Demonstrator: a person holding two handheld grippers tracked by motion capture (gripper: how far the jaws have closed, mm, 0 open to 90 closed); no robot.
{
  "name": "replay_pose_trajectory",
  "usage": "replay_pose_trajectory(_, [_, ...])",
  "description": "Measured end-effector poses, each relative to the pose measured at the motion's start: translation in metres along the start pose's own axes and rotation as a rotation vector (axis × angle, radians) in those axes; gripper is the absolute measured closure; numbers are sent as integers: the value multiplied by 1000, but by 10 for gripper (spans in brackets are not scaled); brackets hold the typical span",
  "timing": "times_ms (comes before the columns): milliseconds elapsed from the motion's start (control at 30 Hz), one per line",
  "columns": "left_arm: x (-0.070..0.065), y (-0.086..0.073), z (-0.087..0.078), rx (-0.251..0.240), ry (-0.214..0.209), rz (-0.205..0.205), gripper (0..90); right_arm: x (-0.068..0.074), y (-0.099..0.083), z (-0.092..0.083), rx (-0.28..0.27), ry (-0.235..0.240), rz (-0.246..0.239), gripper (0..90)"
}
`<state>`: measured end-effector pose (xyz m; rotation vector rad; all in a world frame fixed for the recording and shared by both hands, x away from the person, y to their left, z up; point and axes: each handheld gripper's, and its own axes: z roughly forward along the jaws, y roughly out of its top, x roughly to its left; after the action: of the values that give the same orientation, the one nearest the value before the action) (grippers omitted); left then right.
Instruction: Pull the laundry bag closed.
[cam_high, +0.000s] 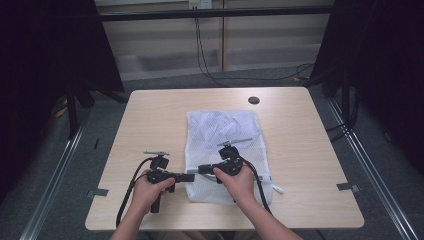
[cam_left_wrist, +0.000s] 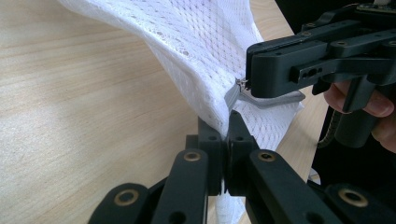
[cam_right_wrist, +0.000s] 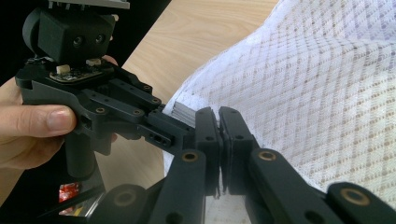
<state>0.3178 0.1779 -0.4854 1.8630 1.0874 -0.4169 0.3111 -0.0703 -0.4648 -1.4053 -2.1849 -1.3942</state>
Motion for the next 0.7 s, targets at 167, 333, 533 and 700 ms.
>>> replay_pose_trajectory(167, [1,0,-1,6,8,1,883,0,0,0,1,-7,-4,870])
replay_pose_trajectory(333, [0,0,-2,1,-2,-11,883,-3,0,-3,-2,-5,1,869])
replay_pose_trajectory(533, [2,0,-4,-2,17,-6,883,-4,-1,-4,4,-20,-7,869])
replay_pose_trajectory(700, [1,0,-3,-1,10,-14,884,-6,-1,-6,3,-10,0,870])
